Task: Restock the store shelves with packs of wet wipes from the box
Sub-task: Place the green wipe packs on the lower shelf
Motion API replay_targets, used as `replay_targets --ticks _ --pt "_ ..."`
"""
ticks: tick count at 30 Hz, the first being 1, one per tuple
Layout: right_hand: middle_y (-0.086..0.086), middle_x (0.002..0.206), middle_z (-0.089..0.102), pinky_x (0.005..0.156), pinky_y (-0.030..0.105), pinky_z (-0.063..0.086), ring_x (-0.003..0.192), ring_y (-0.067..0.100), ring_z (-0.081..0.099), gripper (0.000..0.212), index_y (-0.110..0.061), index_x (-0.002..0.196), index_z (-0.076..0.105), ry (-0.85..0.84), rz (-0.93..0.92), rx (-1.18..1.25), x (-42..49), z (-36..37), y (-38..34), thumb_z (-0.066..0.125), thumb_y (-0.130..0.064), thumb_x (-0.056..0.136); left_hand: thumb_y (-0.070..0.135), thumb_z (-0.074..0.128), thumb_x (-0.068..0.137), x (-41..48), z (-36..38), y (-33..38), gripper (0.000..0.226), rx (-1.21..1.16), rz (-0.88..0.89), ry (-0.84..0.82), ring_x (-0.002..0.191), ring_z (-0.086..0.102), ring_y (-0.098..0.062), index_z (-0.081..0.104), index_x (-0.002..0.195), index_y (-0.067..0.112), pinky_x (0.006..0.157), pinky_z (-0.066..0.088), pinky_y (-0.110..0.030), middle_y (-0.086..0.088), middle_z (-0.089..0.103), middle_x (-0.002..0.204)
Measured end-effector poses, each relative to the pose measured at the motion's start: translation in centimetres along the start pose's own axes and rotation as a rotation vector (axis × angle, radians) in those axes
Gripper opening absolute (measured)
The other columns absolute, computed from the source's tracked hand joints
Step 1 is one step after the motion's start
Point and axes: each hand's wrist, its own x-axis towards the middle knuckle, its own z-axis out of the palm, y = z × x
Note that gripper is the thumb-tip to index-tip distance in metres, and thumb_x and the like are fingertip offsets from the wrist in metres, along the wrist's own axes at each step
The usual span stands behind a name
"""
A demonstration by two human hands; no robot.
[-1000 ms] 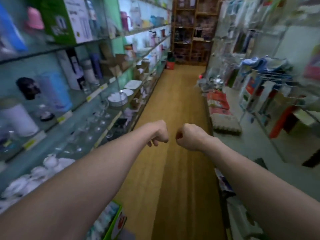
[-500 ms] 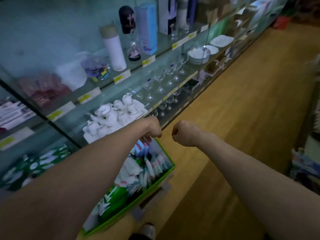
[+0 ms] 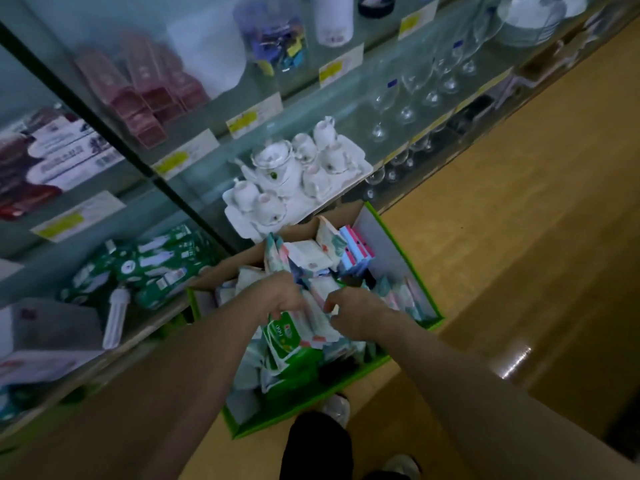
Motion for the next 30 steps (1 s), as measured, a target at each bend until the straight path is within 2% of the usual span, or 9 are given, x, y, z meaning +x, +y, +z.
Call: replay_targets --ticks 2,5,8,11,14,17,20,26,30 --pt "0.011 0.139 0.047 0.097 0.033 0.041 0.123 0.029 0.048 0.036 -0.014 0.133 0.052 -0.057 -0.041 0.015 1.4 1.7 -1.4 0.049 -0.017 0.097 0.018 0.058 0.093 1.5 0.6 -1.4 0.036 -0.013 -0.03 -0.02 0.087 0.068 -0.026 0.053 0.126 0.004 0.063 0.053 -0.031 -0.013 0.065 0.111" --pt "0.011 0.144 0.042 0.103 0.037 0.04 0.127 0.029 0.045 0.04 -0.011 0.138 0.046 -0.161 -0.086 -0.017 3.2 4.3 -3.4 0.045 -0.016 0.099 0.023 0.058 0.094 3.7 1.4 -2.8 0.033 -0.057 0.007 -0.015 0.072 0.06 -0.022 0.047 0.123 0.01 0.051 0.051 -0.031 -0.015 0.058 0.113" --pt "0.017 0.137 0.048 0.094 0.041 0.048 0.121 0.032 0.052 0.04 -0.005 0.137 0.047 -0.221 -0.063 -0.038 3.9 6.4 -4.7 0.043 -0.011 0.097 0.02 0.051 0.097 5.3 2.0 -3.8 0.025 -0.03 0.096 0.042 0.1 0.057 -0.025 0.056 0.116 0.005 0.084 0.051 -0.027 -0.016 0.058 0.124" --pt "0.019 0.125 0.055 0.079 0.038 0.051 0.11 0.033 0.06 0.041 -0.002 0.137 0.044 -0.261 0.007 -0.003 3.8 7.2 -4.4 0.042 -0.007 0.096 0.005 0.038 0.101 5.2 2.4 -3.8 0.019 0.01 0.111 -0.001 0.118 0.048 -0.024 0.054 0.11 0.0 0.087 0.038 -0.017 -0.019 0.048 0.134" --pt "0.018 0.122 0.059 0.084 0.04 0.053 0.103 0.032 0.063 0.035 -0.005 0.131 0.047 -0.205 0.044 0.016 3.9 6.7 -3.8 0.038 -0.011 0.098 0.01 0.046 0.098 6.0 3.2 -4.3 0.035 -0.002 0.143 -0.02 0.124 0.047 -0.028 0.048 0.132 0.003 0.101 0.035 -0.024 -0.014 0.049 0.137" --pt "0.019 0.113 0.062 0.083 0.042 0.055 0.099 0.034 0.065 0.031 -0.004 0.126 0.047 -0.124 0.119 0.008 4.4 6.1 -2.7 0.04 -0.013 0.097 0.02 0.065 0.087 7.3 3.5 -4.9 0.056 0.041 0.067 -0.068 0.111 0.057 -0.027 0.045 0.138 0.007 0.096 0.049 -0.035 -0.013 0.055 0.129" --pt "0.021 0.117 0.06 0.089 0.045 0.053 0.103 0.035 0.063 0.042 -0.002 0.137 0.038 -0.103 0.184 0.051 4.7 5.7 -1.8 0.044 -0.015 0.097 0.023 0.077 0.079 7.7 3.4 -4.8 0.083 0.046 0.059 -0.118 0.116 0.054 -0.028 0.031 0.147 0.009 0.097 0.05 -0.04 -0.012 0.047 0.138" --pt "0.02 0.131 0.05 0.094 0.043 0.051 0.111 0.033 0.057 0.056 0.002 0.134 0.042 -0.269 0.28 0.298 5.6 7.2 -1.8 0.055 -0.037 0.095 0.034 0.08 0.073 8.1 3.5 -5.1 0.082 0.136 0.108 -0.147 0.114 0.056 -0.027 0.041 0.141 0.011 0.097 0.049 -0.038 -0.009 0.052 0.132" --pt "0.015 0.115 0.056 0.089 0.039 0.052 0.1 0.027 0.057 0.055 -0.002 0.125 0.046 -0.273 0.325 0.408 6.7 9.3 -1.6 0.063 -0.04 0.089 0.047 0.081 0.067 9.1 3.5 -5.7 0.094 0.178 0.116 -0.144 0.115 0.055 -0.024 0.039 0.143 0.011 0.097 0.05 -0.039 -0.007 0.049 0.136"
